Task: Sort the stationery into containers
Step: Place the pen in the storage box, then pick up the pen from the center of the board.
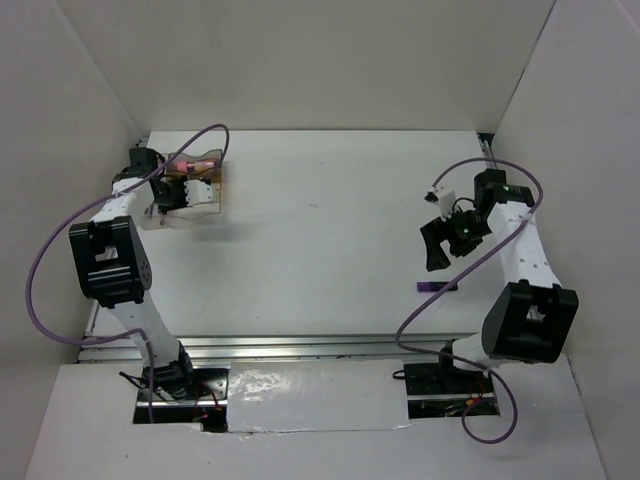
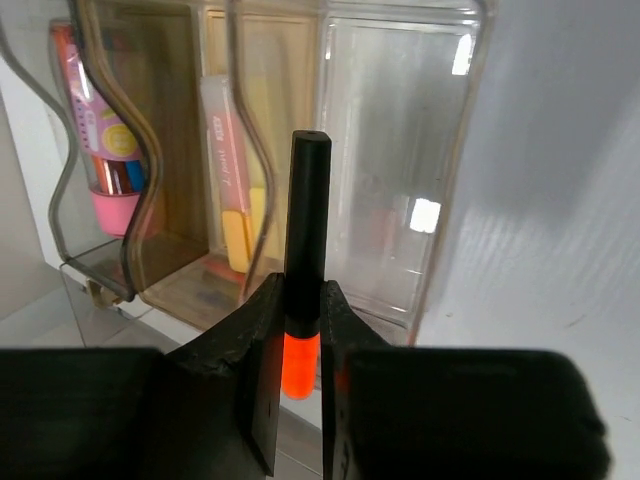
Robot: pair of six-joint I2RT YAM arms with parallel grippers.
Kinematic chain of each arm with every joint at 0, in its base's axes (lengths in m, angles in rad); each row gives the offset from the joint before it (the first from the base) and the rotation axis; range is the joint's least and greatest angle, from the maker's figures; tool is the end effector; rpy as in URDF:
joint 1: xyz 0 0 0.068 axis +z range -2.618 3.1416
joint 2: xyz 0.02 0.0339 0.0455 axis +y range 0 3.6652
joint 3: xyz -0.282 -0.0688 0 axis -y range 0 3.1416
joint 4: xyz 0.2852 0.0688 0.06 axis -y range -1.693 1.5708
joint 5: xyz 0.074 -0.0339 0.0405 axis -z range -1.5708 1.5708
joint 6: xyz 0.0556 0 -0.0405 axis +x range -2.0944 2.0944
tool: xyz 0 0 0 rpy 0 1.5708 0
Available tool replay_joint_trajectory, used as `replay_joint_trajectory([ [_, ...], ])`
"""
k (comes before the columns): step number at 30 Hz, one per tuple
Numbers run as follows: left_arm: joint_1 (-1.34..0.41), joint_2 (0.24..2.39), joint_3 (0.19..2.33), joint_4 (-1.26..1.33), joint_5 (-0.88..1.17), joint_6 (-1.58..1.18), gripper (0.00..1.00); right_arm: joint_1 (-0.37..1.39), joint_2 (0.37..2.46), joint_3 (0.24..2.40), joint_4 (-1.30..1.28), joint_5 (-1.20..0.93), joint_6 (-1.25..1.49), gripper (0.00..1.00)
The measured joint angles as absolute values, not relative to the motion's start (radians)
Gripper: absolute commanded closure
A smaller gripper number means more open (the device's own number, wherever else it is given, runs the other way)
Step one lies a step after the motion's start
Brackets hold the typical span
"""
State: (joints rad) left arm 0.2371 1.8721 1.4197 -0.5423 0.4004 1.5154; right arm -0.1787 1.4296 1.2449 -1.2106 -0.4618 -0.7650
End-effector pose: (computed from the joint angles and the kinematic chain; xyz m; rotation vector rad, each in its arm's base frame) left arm 0.4470 0.0857 0.2071 1.5887 1.8893 0.2409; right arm 0.2930 -0.0278 0.2774 -0.8463 2.6075 0.4643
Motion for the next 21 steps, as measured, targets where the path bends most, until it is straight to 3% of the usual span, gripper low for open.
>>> replay_joint_trajectory([
  [1, 0.237, 1.879, 1.430, -0.538, 0.399, 1.516, 0.70, -0.166, 1.415, 1.224, -1.207, -0.445, -0.775, 0.01],
  [7, 0.237, 1.893, 1.469, -0.528, 0.397, 1.517, 0.49, -0.062, 1.336, 1.096, -1.173, -0.337, -0.822, 0.01],
  [21, 0.232, 1.814, 1.483, -0.600, 0.465, 1.400, 0.47, 0.075, 1.306, 0.921, -1.046, -0.141, -0.941, 0.03],
])
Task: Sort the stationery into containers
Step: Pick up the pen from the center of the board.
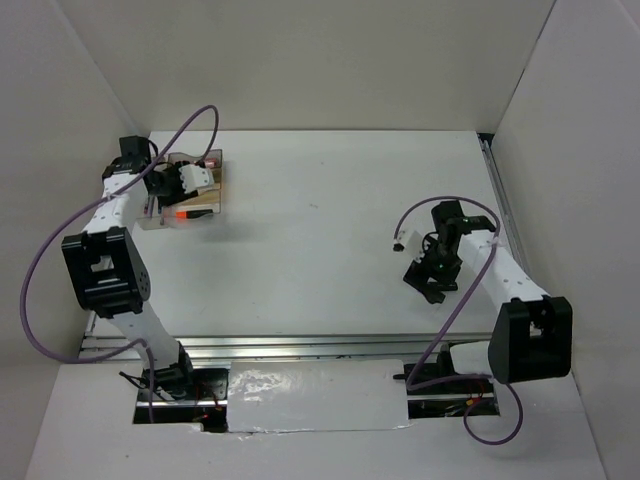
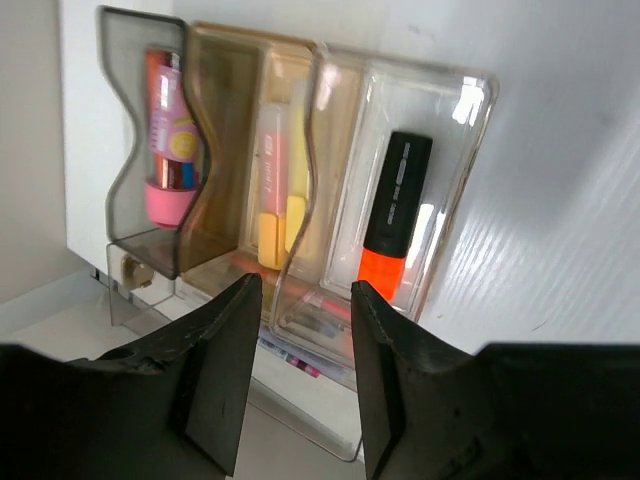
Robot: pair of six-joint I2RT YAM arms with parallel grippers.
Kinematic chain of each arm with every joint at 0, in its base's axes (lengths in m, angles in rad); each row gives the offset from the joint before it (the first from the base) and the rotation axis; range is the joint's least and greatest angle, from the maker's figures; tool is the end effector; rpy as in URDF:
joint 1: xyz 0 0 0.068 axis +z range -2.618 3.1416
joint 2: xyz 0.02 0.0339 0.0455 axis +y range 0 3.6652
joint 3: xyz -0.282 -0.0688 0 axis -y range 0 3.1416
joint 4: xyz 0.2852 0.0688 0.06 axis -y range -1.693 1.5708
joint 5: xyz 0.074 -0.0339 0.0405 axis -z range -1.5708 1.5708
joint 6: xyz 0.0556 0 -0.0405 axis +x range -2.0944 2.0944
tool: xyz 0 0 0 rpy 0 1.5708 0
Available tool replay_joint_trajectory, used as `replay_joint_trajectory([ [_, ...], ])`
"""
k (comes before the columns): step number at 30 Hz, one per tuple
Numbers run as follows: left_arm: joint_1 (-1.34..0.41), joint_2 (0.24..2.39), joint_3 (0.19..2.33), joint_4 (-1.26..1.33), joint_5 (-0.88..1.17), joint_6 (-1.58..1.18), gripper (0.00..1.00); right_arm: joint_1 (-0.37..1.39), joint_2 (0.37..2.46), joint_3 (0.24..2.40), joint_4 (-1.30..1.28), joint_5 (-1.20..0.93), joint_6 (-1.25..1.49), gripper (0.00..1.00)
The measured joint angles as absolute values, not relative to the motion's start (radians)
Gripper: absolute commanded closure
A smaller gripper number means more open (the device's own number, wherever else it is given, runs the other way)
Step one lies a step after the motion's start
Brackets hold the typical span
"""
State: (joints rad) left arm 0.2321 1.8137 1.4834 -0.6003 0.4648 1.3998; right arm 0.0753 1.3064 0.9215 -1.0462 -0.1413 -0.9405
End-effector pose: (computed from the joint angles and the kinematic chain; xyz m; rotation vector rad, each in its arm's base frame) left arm 0.4446 0.0795 0.2523 1.4622 1.8757 0.1880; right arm 0.2498 0.0267 0.2064 -1.4495 2.5740 0.1031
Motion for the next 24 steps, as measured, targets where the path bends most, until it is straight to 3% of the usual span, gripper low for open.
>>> replay_joint_trajectory([
  [14, 0.173, 1.575, 1.405, -0.680, 0.712, 1.060, 0.47, 0.112, 1.464, 0.866, -0.914, -0.037, -1.032, 0.09],
  [24, 0.148, 1.467, 1.343, -0.679, 0.807, 0.907, 0.51, 0.092, 1.562, 0.852, -0.840, -0.021, -1.072, 0.29],
])
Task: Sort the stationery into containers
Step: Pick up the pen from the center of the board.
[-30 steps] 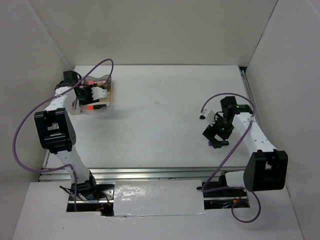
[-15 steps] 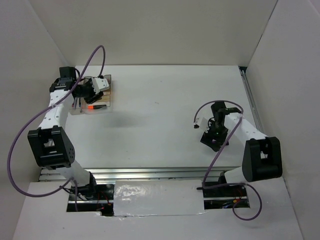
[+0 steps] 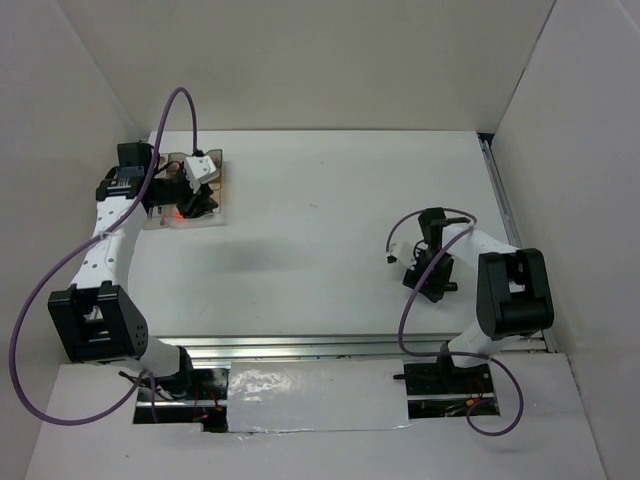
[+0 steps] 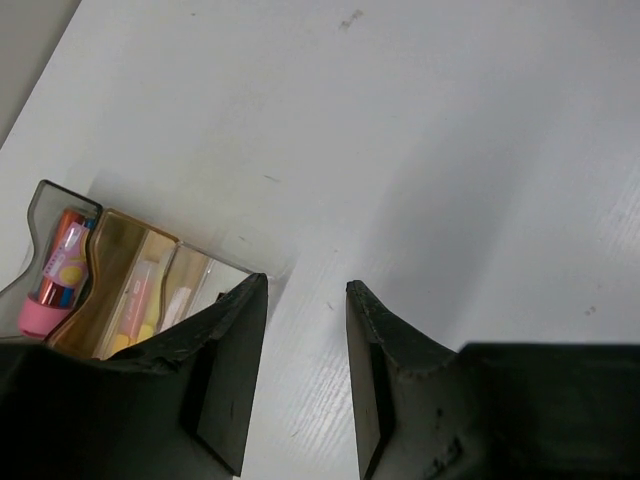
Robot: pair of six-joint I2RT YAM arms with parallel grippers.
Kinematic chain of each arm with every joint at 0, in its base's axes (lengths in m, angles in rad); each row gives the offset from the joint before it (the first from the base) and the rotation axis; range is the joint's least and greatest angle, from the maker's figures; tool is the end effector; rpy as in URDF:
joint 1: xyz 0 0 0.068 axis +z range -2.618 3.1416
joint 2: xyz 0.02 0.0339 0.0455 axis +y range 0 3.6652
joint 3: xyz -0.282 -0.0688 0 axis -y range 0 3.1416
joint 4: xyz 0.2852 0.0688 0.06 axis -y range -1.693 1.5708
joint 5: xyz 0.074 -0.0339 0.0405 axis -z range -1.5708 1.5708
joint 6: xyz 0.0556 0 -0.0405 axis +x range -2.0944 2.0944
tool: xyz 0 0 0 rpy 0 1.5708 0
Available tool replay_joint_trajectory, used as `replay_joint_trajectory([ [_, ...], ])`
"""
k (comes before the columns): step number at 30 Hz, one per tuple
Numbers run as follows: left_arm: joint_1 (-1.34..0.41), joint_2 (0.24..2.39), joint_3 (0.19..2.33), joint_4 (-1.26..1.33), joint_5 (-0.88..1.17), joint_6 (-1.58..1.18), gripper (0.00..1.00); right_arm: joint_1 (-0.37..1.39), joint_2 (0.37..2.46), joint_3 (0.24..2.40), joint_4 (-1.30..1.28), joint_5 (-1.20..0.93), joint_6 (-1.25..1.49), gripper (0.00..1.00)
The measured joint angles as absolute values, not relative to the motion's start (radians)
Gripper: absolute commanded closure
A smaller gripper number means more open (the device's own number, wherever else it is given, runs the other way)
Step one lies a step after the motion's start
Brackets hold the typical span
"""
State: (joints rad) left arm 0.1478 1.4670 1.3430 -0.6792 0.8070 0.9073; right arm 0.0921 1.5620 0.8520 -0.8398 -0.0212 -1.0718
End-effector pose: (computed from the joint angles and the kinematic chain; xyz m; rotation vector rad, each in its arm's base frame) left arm 0.3613 0.0132 0.3373 1.1040 1.7987 -0.3444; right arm 0.2744 0.0265 0.1255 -1.7114 2.6004 0.0137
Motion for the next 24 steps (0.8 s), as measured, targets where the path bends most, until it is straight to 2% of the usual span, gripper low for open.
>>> replay_joint_trajectory([
  [5, 0.141, 1.446, 1.324, -0.676, 0.813, 0.880, 0.50, 0.110, 1.590, 0.857, -0.822, -0.001, -1.071, 0.34],
  [7, 0.141, 1.446, 1.324, -0.673, 0.816, 0.871, 0.50, 0.121, 1.592, 0.849, -0.803, 0.021, -1.072, 0.40],
  [8, 0.141, 1.446, 1.324, -0.672, 0.817, 0.863, 0.50, 0.128, 1.590, 0.843, -0.794, 0.032, -1.073, 0.60],
  [9, 0.140, 1.446, 1.324, -0.672, 0.817, 0.859, 0.50, 0.131, 1.589, 0.841, -0.792, 0.042, -1.078, 0.86],
  [10, 0.140, 1.446, 1.324, -0.672, 0.818, 0.858, 0.50, 0.132, 1.589, 0.841, -0.791, 0.045, -1.084, 1.00],
  [17, 0.121, 1.418, 1.300, -0.665, 0.817, 0.859, 0.50, 0.162, 1.621, 0.905, -0.830, -0.020, -1.026, 1.00],
  [24, -0.022, 1.238, 1.193, -0.622, 0.762, 0.917, 0.49, 0.276, 1.781, 1.353, -1.065, -0.393, -0.868, 1.00],
])
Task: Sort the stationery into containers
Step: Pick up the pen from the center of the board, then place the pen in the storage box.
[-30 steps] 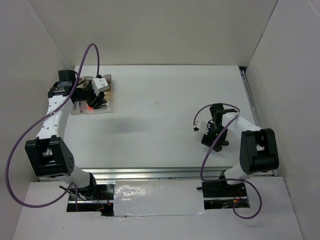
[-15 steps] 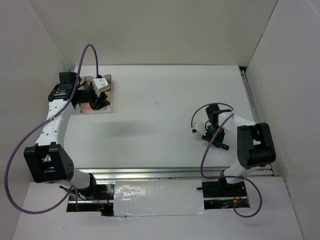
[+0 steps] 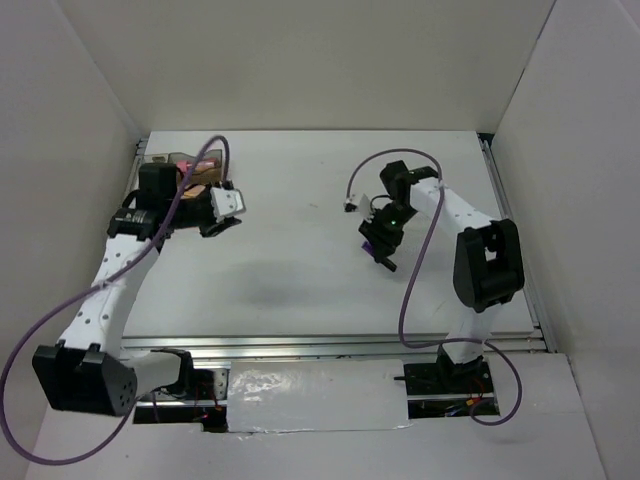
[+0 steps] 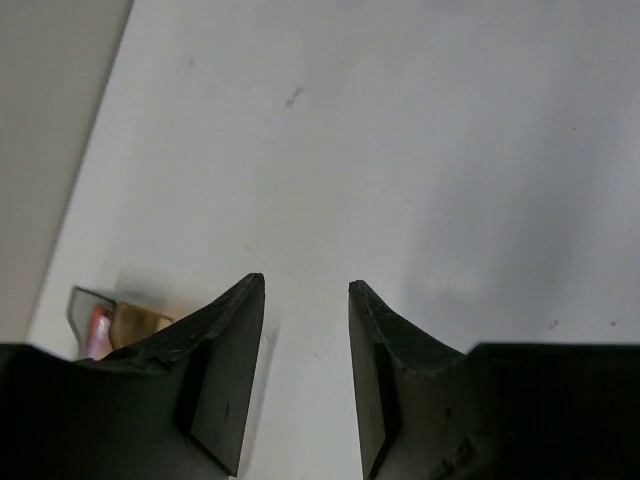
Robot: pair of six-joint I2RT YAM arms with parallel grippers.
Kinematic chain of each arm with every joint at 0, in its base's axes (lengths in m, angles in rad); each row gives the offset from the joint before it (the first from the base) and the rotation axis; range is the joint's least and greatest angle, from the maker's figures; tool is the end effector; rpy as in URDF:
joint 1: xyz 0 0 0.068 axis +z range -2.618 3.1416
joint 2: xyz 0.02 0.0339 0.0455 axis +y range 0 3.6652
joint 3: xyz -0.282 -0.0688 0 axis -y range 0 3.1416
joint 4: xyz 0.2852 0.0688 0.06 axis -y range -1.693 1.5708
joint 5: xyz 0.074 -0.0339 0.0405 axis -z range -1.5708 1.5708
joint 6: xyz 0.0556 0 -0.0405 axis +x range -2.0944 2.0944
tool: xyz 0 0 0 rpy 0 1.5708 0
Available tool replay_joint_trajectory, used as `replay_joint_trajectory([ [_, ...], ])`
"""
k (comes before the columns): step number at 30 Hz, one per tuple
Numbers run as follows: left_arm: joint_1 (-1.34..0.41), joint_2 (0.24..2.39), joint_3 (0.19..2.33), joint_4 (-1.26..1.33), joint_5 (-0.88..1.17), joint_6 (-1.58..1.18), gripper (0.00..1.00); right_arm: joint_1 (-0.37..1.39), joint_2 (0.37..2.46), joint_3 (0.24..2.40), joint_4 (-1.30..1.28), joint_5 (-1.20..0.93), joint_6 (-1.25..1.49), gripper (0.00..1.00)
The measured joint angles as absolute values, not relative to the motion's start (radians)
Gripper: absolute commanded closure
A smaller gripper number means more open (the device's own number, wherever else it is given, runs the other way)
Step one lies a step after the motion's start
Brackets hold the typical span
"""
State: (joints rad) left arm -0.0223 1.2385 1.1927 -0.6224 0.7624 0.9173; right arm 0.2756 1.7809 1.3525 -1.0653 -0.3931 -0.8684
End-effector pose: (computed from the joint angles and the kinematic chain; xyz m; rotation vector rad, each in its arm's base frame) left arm 0.3044 -0.0452 0.3562 1.2590 1.6166 -0.3050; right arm 0.3530 0.1219 0.2004 -1.5933 2.4335 0.5211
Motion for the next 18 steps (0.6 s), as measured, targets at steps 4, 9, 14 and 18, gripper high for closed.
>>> replay_joint_trajectory([
  [4, -0.183, 1.093, 1.102, -0.591, 0.704, 0.995, 0.49, 0.355, 1.853, 1.464, -1.172, -0.636, -0.807, 1.00],
  [9, -0.412, 0.964, 1.021, -0.600, 0.609, 1.096, 0.48, 0.438, 1.981, 1.488, -1.263, -0.856, -0.793, 1.00],
  [14, -0.739, 0.976, 0.978, -0.603, 0.451, 1.150, 0.50, 0.523, 2.036, 1.478, -1.287, -0.969, -0.779, 1.00],
  [18, -0.967, 1.085, 0.981, -0.619, 0.350, 1.145, 0.52, 0.580, 2.036, 1.461, -1.300, -1.028, -0.778, 1.00],
])
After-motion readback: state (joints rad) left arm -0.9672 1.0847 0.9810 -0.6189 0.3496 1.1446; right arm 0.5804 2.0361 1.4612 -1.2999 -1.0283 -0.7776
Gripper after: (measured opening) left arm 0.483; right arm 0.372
